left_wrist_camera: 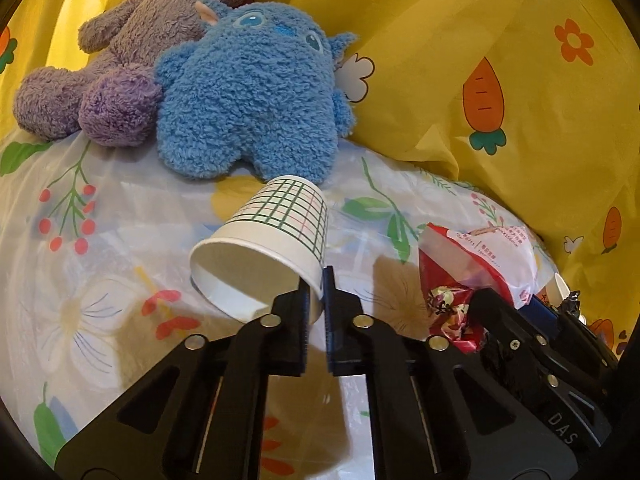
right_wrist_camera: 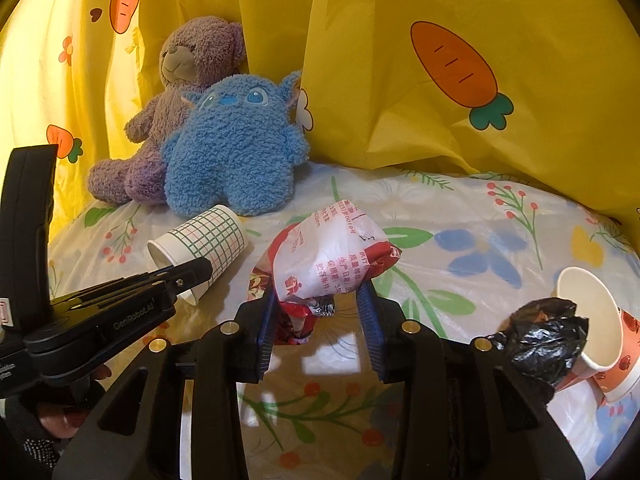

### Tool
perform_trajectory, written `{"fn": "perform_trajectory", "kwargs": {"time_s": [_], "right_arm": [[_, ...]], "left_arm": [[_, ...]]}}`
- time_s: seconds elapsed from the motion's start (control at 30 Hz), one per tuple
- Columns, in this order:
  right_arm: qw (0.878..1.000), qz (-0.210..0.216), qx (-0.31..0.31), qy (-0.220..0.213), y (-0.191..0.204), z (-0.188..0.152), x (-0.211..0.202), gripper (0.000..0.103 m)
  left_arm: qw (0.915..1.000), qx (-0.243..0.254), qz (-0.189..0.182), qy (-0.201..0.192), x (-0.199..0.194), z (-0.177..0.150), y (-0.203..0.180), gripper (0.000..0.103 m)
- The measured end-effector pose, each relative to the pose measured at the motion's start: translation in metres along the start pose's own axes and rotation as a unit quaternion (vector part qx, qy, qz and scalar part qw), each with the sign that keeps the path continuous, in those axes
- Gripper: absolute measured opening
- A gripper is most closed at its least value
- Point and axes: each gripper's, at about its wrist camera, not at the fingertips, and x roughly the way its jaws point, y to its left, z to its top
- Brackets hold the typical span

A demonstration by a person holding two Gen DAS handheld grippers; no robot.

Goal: Collect trash
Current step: 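Grasp the white grid cup with the left tool while the right tool grasps the red-white wrapper, then carry the grid cup and wrapper over the grey bin with both tools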

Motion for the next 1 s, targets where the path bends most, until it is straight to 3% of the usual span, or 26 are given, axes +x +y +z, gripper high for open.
{"fn": "perform_trajectory", "kwargs": {"time_s": [0.2, 0.33, 0.63, 1.0], "right_arm": [[1.0, -0.002, -0.001, -0.018, -0.003, 0.003, -0.022, 0.038], [0.999, -0.003, 0.0, -0.039, -0.002, 0.006, -0.046, 0.038], [0.996, -0.027, -0.014, -0.08, -0.002, 0.003, -0.122, 0.038], [0.991, -0.068, 0.0, -0.112, -0.036, -0.055, -0.22, 0.038]], "left_arm": [[0.9996, 0.008, 0.003, -0.028, -0.02, -0.002, -0.01, 0.002], [0.9983, 0.027, 0.025, -0.046, -0.042, -0.005, -0.022, 0.002], [0.993, 0.071, 0.011, -0.094, -0.104, -0.023, -0.061, 0.002], [0.9844, 0.122, -0.036, -0.121, -0.157, -0.071, -0.119, 0.002]]}}
